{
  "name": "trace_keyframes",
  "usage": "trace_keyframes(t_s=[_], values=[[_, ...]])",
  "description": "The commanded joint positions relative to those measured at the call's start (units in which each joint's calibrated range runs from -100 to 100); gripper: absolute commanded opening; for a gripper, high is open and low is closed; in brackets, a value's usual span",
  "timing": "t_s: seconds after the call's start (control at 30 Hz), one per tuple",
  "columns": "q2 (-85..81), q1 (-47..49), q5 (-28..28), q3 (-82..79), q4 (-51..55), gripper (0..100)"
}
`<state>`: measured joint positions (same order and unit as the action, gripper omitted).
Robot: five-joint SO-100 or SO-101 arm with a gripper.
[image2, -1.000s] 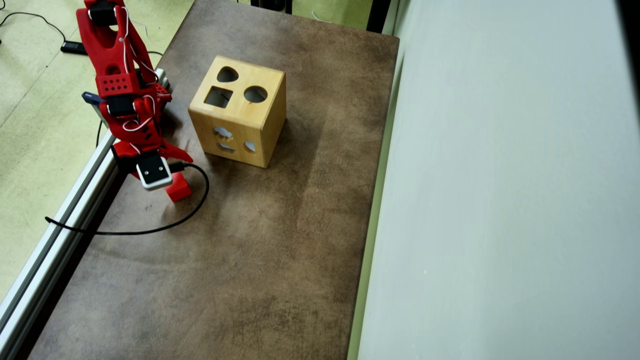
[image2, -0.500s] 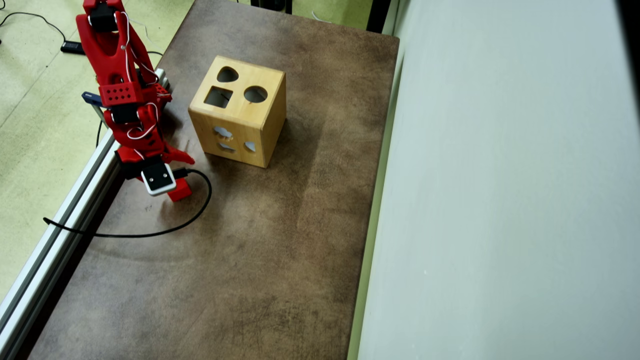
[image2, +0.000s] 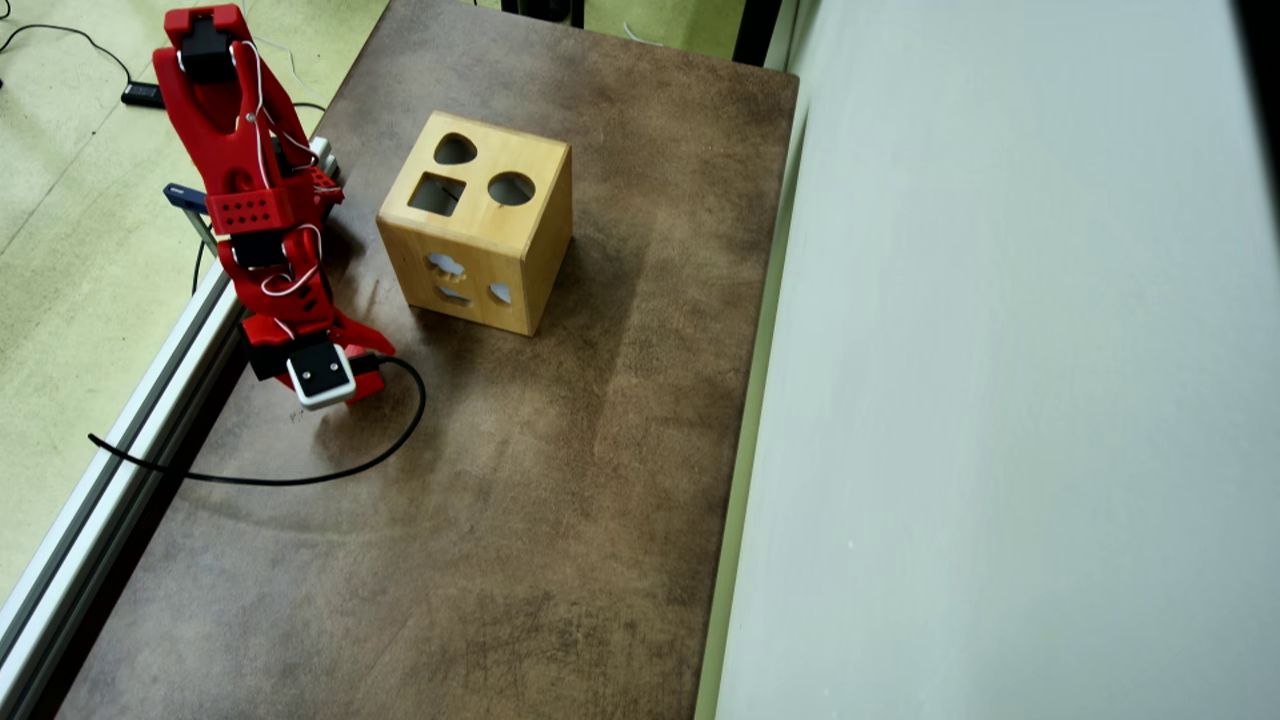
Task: Pick and place the red cube on the square hole
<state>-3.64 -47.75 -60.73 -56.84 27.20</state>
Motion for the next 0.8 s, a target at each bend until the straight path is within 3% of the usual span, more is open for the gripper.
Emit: trace_keyframes(t_s=[0.0,0.27,0.77], values=[[-0.5,0.4,0.1,1.7,0.0,45],[-1.4,0.4,0.2,1.7,0.1,44],[-1.4,0.1,0.2,1.7,0.1,33]])
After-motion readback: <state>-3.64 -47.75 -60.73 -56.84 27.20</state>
